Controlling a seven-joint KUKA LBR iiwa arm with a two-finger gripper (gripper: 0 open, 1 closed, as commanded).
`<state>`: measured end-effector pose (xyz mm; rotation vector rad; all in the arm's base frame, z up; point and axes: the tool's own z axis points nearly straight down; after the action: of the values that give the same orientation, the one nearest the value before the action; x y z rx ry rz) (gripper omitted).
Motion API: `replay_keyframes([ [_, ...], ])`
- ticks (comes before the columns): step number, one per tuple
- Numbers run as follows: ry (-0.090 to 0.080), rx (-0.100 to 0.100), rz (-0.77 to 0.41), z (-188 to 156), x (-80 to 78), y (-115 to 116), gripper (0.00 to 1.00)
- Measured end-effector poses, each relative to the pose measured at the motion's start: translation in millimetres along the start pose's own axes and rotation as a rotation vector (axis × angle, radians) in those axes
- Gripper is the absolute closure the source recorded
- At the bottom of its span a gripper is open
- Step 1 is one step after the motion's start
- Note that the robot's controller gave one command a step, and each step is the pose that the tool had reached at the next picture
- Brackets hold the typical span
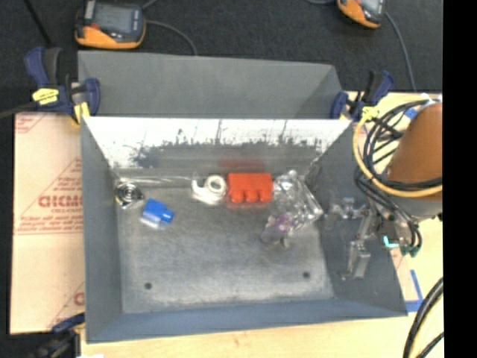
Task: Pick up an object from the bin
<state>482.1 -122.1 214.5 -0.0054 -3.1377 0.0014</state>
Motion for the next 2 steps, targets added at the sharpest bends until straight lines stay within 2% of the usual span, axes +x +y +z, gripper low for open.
replay_keyframes([
  [1,-0.003,-0.004,0.134,62.9,-30.6,79.1,0.0],
  [2,-0.005,0.0,-0.031,97.2,-53.5,78.8,0.0],
])
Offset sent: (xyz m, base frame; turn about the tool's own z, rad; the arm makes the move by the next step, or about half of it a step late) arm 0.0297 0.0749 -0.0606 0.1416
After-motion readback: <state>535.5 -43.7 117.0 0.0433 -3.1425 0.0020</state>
